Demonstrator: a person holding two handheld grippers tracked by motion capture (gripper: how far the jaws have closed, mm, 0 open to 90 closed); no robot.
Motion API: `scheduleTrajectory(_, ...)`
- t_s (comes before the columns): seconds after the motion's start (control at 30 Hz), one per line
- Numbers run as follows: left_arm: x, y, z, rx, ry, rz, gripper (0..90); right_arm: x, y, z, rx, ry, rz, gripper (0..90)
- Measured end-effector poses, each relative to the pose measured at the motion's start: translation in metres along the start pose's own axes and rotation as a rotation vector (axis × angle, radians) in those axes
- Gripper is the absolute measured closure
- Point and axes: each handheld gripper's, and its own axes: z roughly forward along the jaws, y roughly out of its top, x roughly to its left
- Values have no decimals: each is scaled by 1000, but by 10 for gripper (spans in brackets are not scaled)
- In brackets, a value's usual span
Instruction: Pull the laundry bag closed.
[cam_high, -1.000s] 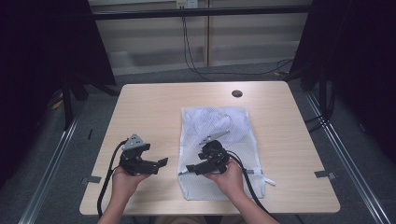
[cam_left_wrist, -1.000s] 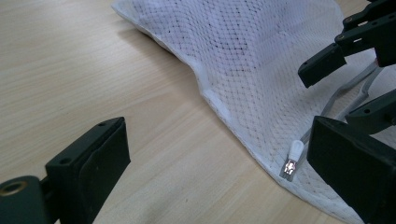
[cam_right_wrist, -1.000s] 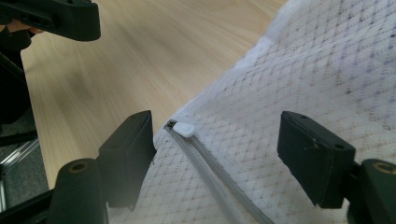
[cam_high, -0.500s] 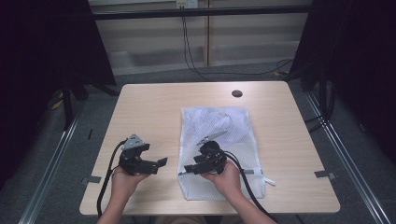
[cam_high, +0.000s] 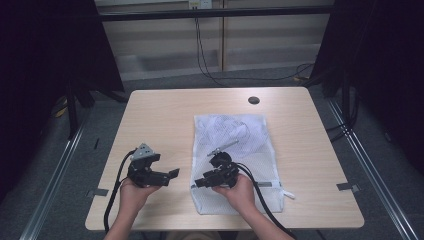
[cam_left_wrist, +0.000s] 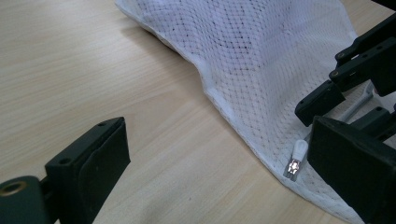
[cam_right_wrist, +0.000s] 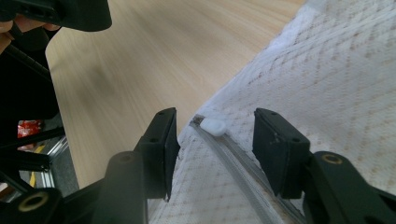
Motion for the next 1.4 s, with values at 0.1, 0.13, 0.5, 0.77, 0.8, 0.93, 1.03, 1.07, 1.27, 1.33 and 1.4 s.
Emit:
scheduleTrajectory(0.1,0,0,0,0,0,0,56,0,1,3,3,9,2,531)
scheduleTrajectory(0.13,0,0,0,0,0,0,56,0,1,3,5,4,5,539)
scheduleTrajectory(0.5,0,0,0,-2,2,-6,55,1,3,10,26,29,21,608)
scheduleTrajectory(0.77,1,0,0,-2,4,-8,55,4,5,14,35,45,18,666)
scheduleTrajectory(0.8,1,0,0,-3,1,-8,56,4,5,14,34,45,17,669)
scheduleTrajectory(0.93,1,0,0,-4,6,-9,55,4,5,15,43,44,19,682)
scheduleTrajectory(1.03,1,0,0,-4,4,-8,55,4,5,17,47,44,27,694)
scheduleTrajectory(1.07,1,0,0,-4,4,-8,55,4,5,17,47,44,27,694)
scheduleTrajectory(1.27,1,0,-1,-3,7,-10,55,5,4,23,55,36,32,746)
scheduleTrajectory(1.33,1,0,-1,-1,9,-8,55,4,4,24,63,32,38,771)
scheduleTrajectory(1.4,1,0,-1,-3,6,-9,56,4,4,24,64,30,35,785)
